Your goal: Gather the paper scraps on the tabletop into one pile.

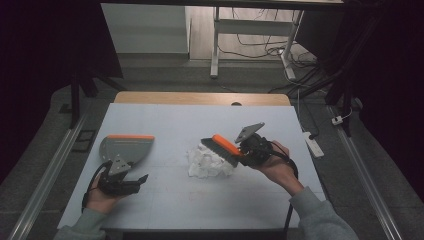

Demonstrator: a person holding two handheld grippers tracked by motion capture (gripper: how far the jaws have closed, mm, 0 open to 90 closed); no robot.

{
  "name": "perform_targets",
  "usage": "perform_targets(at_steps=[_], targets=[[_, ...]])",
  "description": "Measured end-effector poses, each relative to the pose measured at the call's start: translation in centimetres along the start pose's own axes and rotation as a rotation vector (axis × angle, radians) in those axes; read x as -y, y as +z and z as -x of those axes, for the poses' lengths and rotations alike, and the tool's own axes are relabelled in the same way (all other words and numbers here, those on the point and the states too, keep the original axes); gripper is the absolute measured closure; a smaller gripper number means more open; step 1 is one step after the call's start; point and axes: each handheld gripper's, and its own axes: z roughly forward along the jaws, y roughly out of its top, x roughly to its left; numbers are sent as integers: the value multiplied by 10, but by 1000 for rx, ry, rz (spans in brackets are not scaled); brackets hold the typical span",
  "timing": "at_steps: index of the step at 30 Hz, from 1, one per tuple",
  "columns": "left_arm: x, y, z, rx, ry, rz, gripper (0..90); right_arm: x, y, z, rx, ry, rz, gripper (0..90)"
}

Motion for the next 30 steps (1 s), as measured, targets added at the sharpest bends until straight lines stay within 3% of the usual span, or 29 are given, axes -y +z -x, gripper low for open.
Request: perform_targets(at_steps=[3, 6, 10, 12, 17, 21, 25, 30], targets=[[0, 0, 0, 3, 1, 1, 293, 8, 0, 12, 50, 146, -58, 697], [0, 0, 0, 4, 6, -3, 293, 20, 9, 26, 57, 304, -114, 697], [0, 1, 0, 4, 5, -2, 293, 28, 31, 34, 17, 398, -156, 697], [0, 1, 0, 3, 2, 0, 293, 24, 38, 33, 28, 405, -143, 697], [0, 1, 0, 3, 5, -4, 293, 3, 57, 29, -13, 403, -115, 698], [0, 1, 0, 3, 2, -5, 293, -11, 65, 23, -21, 368, -80, 698], [1, 2, -1, 5, 2, -7, 293, -17, 55, 21, 3, 340, -22, 698], [0, 2, 0, 5, 6, -9, 293, -16, 28, 21, 14, 335, 67, 698]])
